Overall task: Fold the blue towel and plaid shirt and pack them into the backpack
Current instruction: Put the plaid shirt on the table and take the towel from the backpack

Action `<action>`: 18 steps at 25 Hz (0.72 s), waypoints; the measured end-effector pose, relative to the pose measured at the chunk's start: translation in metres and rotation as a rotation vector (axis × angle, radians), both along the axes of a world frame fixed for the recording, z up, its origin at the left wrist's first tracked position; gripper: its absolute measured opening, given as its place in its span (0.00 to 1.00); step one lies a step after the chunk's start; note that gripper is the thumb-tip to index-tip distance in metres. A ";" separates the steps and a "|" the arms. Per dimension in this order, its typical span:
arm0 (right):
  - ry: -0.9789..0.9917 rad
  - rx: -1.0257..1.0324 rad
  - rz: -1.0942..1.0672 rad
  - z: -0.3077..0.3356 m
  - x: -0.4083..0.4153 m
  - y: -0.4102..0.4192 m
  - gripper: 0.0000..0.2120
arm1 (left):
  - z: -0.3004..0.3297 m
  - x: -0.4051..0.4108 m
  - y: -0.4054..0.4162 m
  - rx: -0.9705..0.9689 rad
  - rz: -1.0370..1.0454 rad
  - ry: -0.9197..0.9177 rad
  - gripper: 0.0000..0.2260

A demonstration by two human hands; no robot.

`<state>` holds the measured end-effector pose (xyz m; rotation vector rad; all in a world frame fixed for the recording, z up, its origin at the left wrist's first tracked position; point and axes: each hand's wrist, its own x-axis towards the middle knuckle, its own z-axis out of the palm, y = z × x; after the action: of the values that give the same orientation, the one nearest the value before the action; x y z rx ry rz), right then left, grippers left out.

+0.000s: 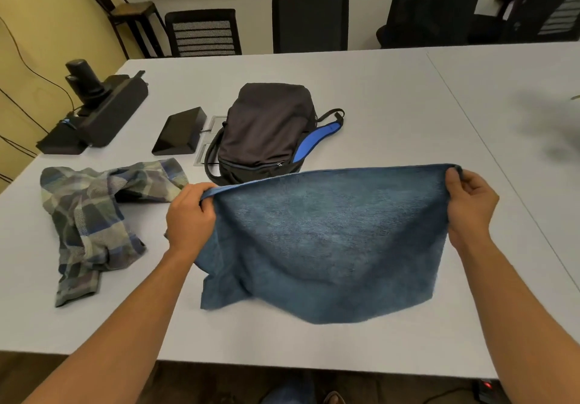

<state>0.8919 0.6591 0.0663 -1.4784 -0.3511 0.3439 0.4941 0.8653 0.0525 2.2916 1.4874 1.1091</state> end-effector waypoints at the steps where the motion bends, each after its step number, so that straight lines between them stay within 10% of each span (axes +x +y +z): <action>1: 0.000 -0.030 0.013 -0.009 0.003 0.007 0.04 | -0.005 0.004 0.007 -0.038 0.005 0.020 0.12; 18: -0.062 -0.497 0.132 -0.125 0.024 0.110 0.13 | -0.117 0.038 0.120 -0.398 0.036 0.326 0.08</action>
<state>0.9159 0.7690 -0.0585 -1.9600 -0.4341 0.5176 0.5323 0.9851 -0.0649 2.2327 1.6837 0.4012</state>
